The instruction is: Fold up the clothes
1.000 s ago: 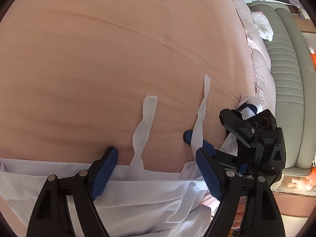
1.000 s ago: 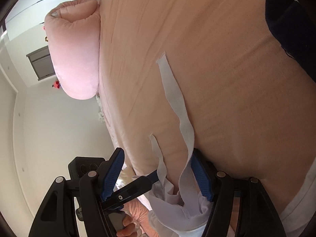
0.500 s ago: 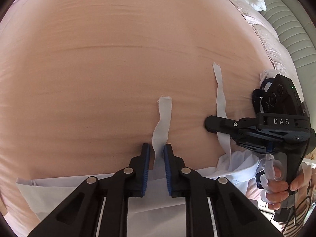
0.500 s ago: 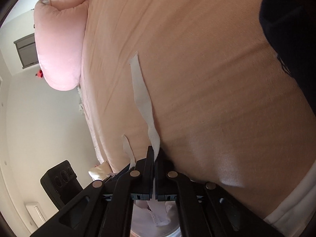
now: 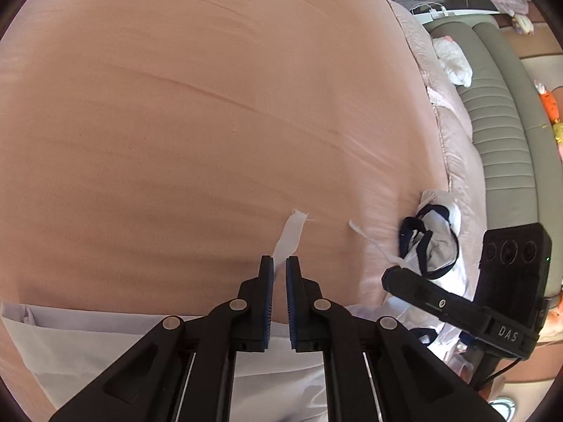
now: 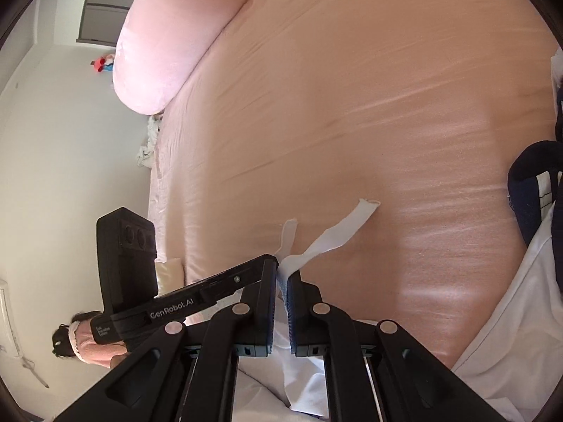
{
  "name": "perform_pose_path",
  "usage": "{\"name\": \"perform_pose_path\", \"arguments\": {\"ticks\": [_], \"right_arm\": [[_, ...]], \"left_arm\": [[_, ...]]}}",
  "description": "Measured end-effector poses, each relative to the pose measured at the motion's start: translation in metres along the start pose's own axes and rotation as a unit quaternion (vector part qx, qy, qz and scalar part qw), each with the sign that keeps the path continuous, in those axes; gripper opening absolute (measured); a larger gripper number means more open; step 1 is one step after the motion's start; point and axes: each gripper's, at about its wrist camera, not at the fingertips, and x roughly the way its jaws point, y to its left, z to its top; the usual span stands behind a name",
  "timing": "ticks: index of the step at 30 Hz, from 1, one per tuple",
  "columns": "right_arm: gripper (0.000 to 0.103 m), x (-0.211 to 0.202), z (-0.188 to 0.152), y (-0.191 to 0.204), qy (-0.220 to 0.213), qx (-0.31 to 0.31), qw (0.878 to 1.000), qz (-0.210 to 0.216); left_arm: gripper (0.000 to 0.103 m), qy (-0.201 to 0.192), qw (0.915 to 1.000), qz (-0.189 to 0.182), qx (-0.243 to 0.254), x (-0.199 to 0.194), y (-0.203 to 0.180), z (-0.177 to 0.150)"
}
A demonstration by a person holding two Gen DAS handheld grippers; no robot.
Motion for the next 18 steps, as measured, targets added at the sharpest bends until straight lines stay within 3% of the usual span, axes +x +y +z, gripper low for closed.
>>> {"name": "perform_pose_path", "arguments": {"ticks": [3, 7, 14, 16, 17, 18], "right_arm": [[0.005, -0.007, -0.004, 0.006, -0.002, -0.007, 1.000, 0.017], [0.005, -0.016, -0.011, 0.006, -0.006, -0.037, 0.999, 0.036], [0.005, -0.022, -0.044, 0.034, -0.004, -0.115, 0.993, 0.040], [0.005, -0.025, -0.050, 0.035, -0.005, -0.130, 0.991, 0.033], [0.005, -0.027, -0.052, 0.035, -0.003, -0.138, 0.990, 0.026], [0.005, -0.029, -0.054, 0.036, 0.001, -0.147, 0.989, 0.019]], "left_arm": [[0.006, 0.017, 0.9997, -0.013, -0.012, 0.007, -0.016, 0.002], [0.006, 0.033, 0.9994, 0.012, 0.007, -0.011, 0.005, 0.002], [0.006, 0.022, 0.9991, -0.035, 0.009, -0.039, 0.009, -0.006], [0.011, 0.064, 0.9950, -0.076, -0.002, -0.038, 0.000, -0.004], [0.020, 0.087, 0.9917, -0.094, -0.006, -0.036, -0.005, -0.003], [0.041, 0.106, 0.9890, -0.103, -0.004, -0.034, -0.010, -0.003]]}}
